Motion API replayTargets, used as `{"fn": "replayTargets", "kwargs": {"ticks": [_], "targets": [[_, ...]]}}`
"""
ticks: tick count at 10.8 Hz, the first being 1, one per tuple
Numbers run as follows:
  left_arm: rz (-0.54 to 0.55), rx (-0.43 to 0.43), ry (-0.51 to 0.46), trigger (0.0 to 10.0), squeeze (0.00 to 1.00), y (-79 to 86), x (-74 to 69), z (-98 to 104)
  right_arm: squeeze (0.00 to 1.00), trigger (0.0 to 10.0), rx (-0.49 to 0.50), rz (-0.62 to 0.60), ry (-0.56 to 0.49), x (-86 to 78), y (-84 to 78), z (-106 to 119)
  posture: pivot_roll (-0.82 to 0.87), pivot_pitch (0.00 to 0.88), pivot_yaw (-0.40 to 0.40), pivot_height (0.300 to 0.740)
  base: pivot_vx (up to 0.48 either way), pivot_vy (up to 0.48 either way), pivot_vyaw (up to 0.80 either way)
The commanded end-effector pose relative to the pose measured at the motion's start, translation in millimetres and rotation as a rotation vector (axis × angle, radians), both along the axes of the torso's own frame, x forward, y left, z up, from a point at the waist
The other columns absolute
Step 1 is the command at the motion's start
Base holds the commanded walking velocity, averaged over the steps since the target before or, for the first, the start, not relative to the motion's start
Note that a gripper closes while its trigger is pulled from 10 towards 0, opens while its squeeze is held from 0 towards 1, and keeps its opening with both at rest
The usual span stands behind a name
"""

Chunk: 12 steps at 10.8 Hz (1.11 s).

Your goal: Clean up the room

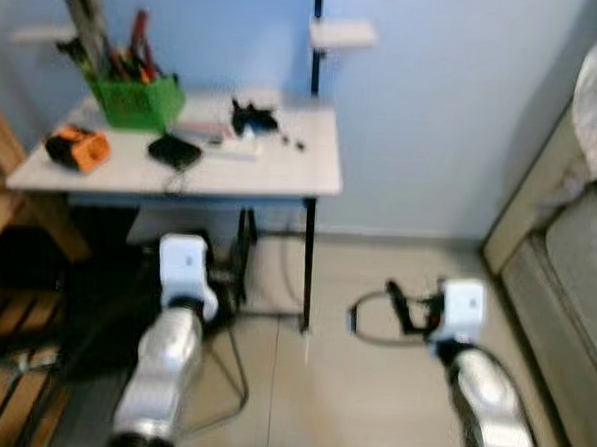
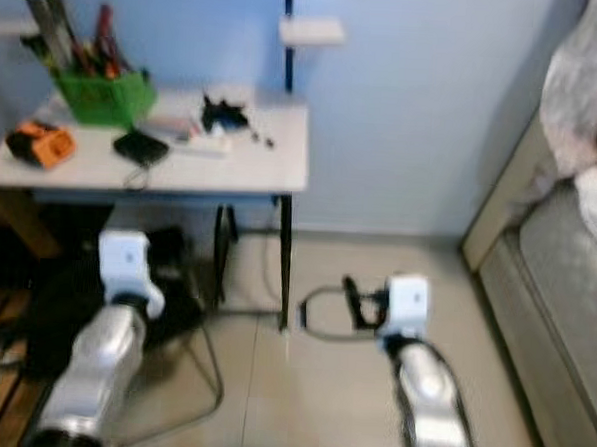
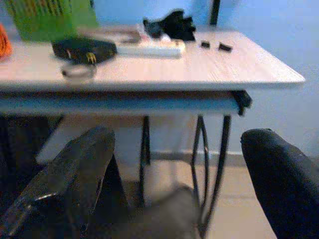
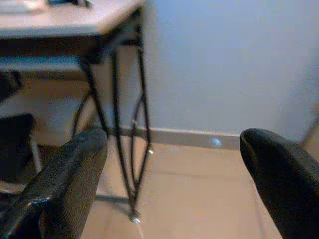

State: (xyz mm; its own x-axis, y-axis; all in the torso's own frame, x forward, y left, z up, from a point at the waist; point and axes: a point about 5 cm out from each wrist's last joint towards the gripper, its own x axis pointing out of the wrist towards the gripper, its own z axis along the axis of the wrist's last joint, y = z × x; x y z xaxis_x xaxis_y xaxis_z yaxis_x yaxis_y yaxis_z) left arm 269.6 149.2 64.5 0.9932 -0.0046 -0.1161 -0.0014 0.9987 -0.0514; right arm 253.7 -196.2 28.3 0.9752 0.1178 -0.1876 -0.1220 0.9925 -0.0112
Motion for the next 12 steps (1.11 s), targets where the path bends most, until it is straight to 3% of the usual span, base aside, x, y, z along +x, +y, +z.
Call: {"fn": "replayTargets", "kwargs": {"ticks": [1, 2, 4, 9, 12], "targets": [[0.032, 0.023, 0.031, 10.0, 0.0, 16.5, -12.6, -6, 0.0, 10.0, 0.015, -0.013, -0.046, -0.8, 0.0, 7, -0.15, 0.0, 0.058, 0.74, 0.0, 0.0, 0.0], [-0.052, 0.068, 0.064, 10.0, 0.0, 19.4, -40.0, -13, 0.0, 10.0, -0.004, 0.021, -0.056, -20.6, -1.6, 9, -0.15, 0.0, 0.053, 0.74, 0.0, 0.0, 0.0], [-0.185, 0.09, 0.065, 10.0, 0.0, 11.0, -55.1, -11, 0.0, 10.0, -0.034, 0.032, 0.013, -47.1, -9.2, -3, -0.15, 0.0, 0.048, 0.74, 0.0, 0.0, 0.0], [-0.203, 0.049, 0.071, 10.0, 0.0, 2.3, -47.7, -5, 0.0, 10.0, -0.043, 0.002, 0.042, -44.5, -14.1, -9, -0.15, 0.0, 0.05, 0.74, 0.0, 0.0, 0.0], [-0.204, 0.055, 0.057, 10.0, 0.0, -2.6, -37.4, 1, 0.0, 10.0, -0.027, 0.02, 0.042, -39.1, -8.5, -9, -0.15, 0.0, 0.049, 0.74, 0.0, 0.0, 0.0]]}}
